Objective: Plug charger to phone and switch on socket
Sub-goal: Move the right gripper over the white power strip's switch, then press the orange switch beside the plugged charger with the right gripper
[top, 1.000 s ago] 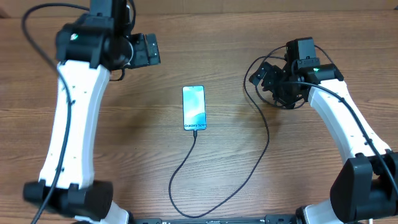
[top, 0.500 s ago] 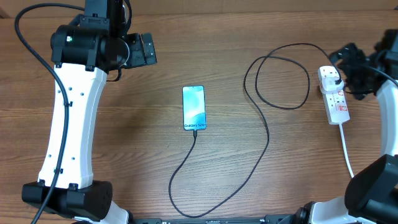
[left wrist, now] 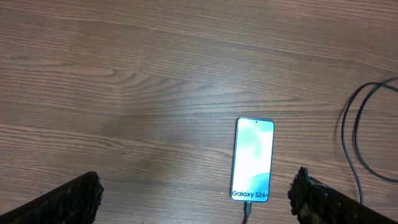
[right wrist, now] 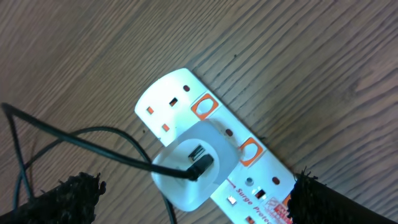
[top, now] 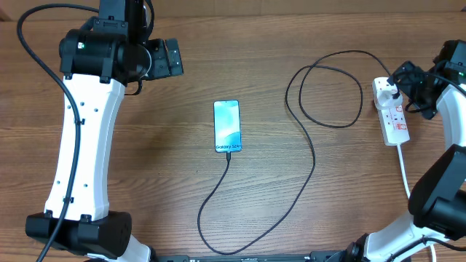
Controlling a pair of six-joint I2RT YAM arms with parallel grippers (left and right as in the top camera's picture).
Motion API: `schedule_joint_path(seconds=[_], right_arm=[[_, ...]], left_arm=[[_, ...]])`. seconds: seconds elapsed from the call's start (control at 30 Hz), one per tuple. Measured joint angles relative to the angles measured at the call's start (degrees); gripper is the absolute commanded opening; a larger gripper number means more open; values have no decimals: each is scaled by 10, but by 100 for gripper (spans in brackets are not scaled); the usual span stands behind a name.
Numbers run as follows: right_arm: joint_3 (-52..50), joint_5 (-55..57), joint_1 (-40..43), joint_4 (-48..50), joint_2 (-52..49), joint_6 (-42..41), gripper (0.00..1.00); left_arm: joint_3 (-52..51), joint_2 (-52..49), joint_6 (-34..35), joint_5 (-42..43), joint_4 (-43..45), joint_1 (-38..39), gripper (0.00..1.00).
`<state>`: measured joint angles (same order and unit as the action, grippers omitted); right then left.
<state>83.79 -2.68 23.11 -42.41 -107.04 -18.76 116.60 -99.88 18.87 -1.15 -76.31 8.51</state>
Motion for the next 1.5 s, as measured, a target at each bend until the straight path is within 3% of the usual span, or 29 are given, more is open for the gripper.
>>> schedule_joint_path(seconds=[0.4,1.5], right_arm=[[-9,-35,0,43,-69,11,98],[-26,-94,16,76,-93,71,98]], left_arm=[[0,0,0,0,0,0,100],[0,0,0,0,0,0,100]])
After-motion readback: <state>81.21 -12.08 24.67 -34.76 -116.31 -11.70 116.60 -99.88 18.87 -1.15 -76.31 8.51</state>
